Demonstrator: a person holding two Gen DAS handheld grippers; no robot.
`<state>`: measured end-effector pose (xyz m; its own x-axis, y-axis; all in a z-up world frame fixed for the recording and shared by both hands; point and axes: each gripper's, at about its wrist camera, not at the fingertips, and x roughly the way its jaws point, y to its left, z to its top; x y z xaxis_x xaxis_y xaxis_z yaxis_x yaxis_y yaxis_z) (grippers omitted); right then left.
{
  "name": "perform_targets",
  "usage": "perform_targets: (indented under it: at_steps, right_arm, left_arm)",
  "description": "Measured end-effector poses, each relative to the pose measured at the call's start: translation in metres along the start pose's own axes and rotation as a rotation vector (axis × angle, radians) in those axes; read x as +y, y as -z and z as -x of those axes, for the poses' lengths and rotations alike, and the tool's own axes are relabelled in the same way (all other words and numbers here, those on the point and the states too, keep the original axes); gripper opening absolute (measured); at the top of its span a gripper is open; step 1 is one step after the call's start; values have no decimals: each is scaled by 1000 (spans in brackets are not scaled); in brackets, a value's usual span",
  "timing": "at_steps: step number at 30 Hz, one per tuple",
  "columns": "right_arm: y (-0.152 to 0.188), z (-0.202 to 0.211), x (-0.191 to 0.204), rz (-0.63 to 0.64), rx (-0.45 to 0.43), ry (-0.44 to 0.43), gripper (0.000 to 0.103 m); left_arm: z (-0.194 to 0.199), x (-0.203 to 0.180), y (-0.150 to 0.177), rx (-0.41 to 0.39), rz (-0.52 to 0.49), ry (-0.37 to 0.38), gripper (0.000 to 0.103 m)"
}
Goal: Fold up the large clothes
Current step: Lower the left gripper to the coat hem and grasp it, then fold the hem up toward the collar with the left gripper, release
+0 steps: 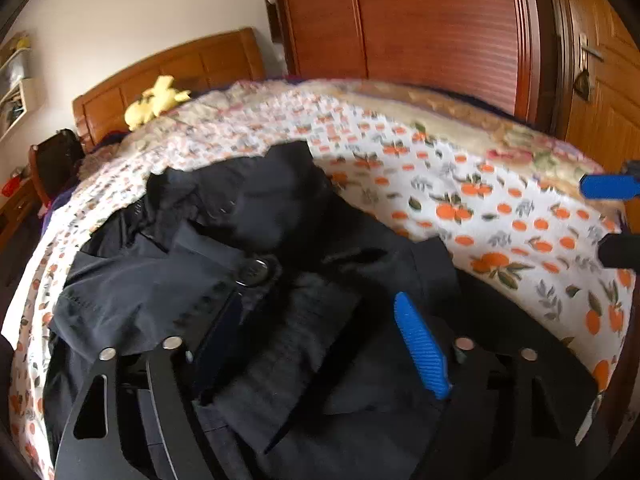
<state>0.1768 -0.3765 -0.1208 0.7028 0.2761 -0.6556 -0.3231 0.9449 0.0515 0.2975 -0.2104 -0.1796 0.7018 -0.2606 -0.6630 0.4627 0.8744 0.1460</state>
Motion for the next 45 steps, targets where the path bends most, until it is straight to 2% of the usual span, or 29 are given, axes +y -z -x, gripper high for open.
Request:
perform_targets:
  at_steps: [2, 5, 7, 8, 10, 11, 15, 22, 33, 39, 45]
  right_arm:
    - [3, 0, -2, -5, -6, -3, 67]
    - [7, -1, -4, -11, -12, -11, 67]
    - [9, -2, -5, -13, -17, -19, 67]
    - [10, -2, -5, -13, -19, -26, 67]
    - [10, -2, -6, -14, -23, -40, 67]
    - [10, -2, -7, -12, -22, -49, 67]
    - [8, -3, -4, 2, -20, -60, 67]
    - [0, -13, 6, -40, -14, -95, 67]
    - [-14, -19, 39, -47, -29, -59, 67]
    - [-14, -20, 55, -42, -21, -42, 67]
    - [-12, -27, 68, -40, -4, -42, 67]
  left_arm:
    - [-10, -5, 0, 35, -21, -8, 75]
    - [-17, -8, 1, 67, -28, -23, 62]
    - [-20, -6, 0, 84, -17, -28, 45]
    - [-21, -4, 0, 93, -6, -24, 41]
    - [-21, -3, -2, 106, 5, -17, 13]
    - [-19, -3, -2, 108, 5, -22, 11]
    - [13, 3, -9, 55, 20, -38, 7]
    - [96, 46, -13, -82, 92, -45, 5]
    - [193, 117, 13, -237, 193, -65, 5]
    - [220, 150, 45, -267, 259, -90, 4]
    - [219, 177, 89, -226, 321, -128, 4]
